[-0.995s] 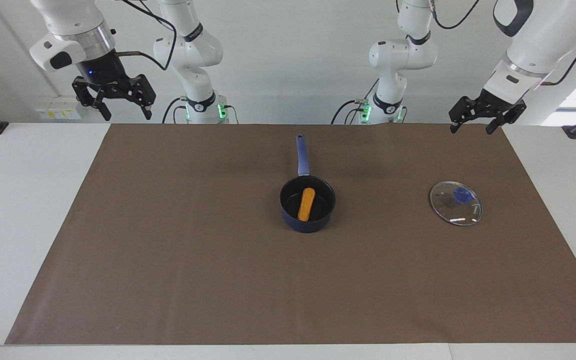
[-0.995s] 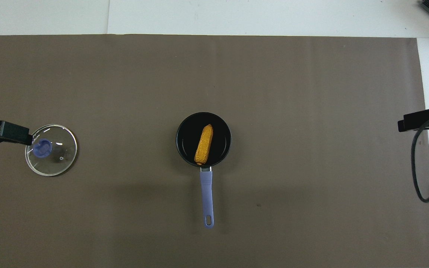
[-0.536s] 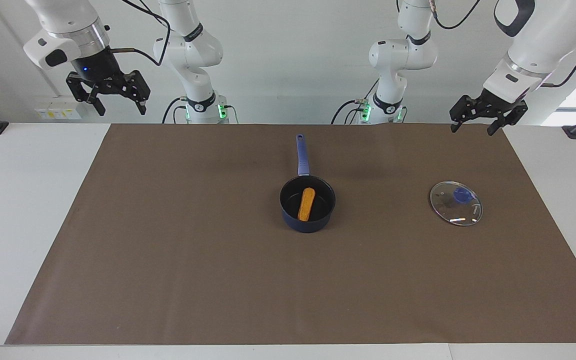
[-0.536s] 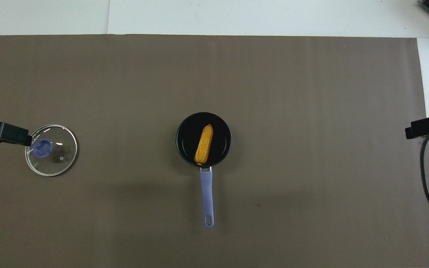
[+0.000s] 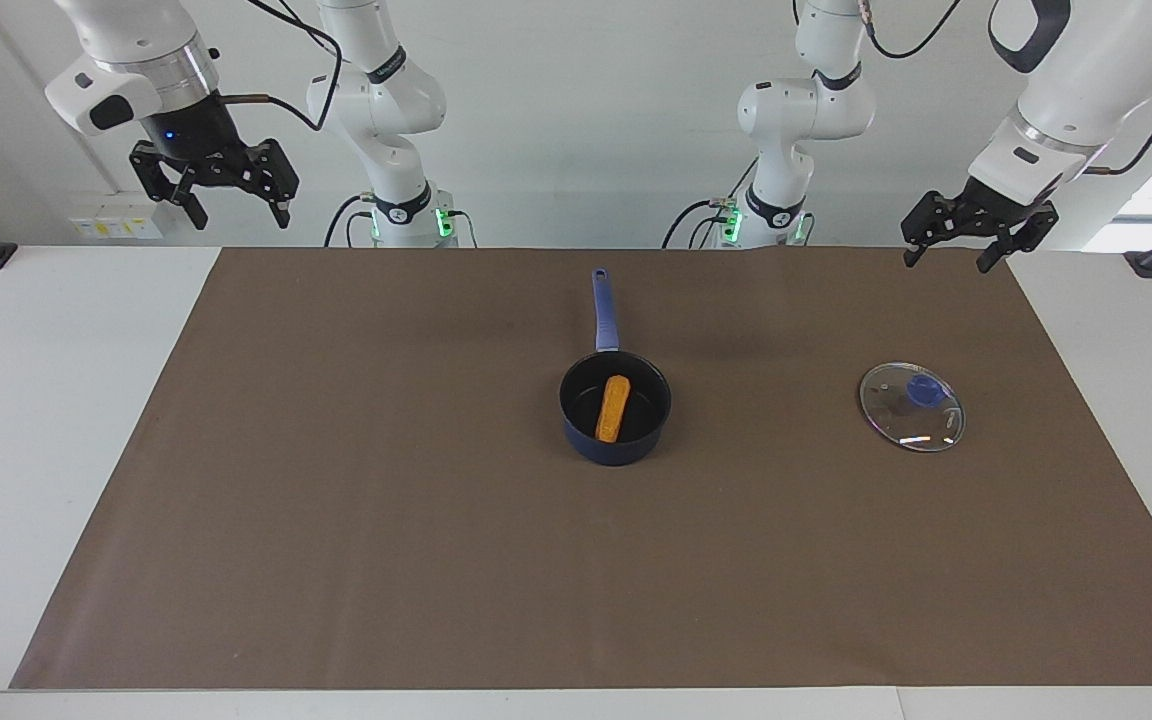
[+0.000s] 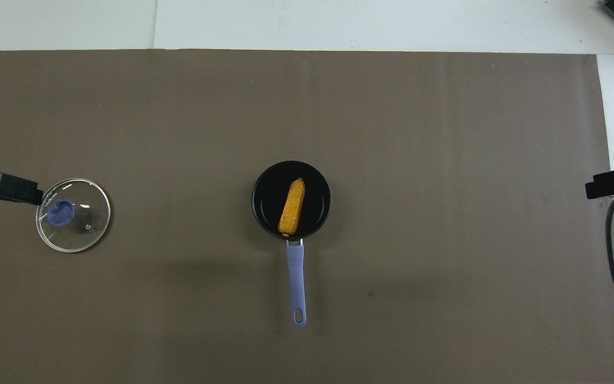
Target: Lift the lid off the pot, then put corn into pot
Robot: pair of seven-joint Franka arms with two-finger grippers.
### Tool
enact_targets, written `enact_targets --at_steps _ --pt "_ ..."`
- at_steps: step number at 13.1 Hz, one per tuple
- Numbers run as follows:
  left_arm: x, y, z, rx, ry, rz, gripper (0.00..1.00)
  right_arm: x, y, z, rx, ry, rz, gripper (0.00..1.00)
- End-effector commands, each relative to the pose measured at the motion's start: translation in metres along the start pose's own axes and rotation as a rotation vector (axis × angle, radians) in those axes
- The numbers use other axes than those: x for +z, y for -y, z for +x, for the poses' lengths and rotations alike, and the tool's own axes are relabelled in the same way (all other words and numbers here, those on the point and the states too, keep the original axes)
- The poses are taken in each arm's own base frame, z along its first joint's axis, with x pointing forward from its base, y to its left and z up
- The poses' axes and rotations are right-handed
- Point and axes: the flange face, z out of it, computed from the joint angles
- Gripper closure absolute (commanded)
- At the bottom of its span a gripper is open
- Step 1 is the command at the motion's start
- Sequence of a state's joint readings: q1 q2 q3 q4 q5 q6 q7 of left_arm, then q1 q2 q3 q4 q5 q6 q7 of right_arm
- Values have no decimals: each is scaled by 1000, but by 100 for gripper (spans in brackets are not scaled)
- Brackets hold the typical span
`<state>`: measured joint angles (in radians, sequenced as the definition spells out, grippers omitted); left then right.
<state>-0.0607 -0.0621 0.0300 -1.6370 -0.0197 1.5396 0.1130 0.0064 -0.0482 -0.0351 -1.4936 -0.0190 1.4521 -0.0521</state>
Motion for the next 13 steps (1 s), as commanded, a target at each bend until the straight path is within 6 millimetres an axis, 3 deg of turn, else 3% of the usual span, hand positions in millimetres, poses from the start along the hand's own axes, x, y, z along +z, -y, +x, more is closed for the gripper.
enact_targets --at_steps 1,13 --pt "-1 5 15 5 19 33 0 0 0 -6 -26 -18 -2 0" --pt "-7 5 22 11 1 33 0 0 1 -7 -28 -15 6 0"
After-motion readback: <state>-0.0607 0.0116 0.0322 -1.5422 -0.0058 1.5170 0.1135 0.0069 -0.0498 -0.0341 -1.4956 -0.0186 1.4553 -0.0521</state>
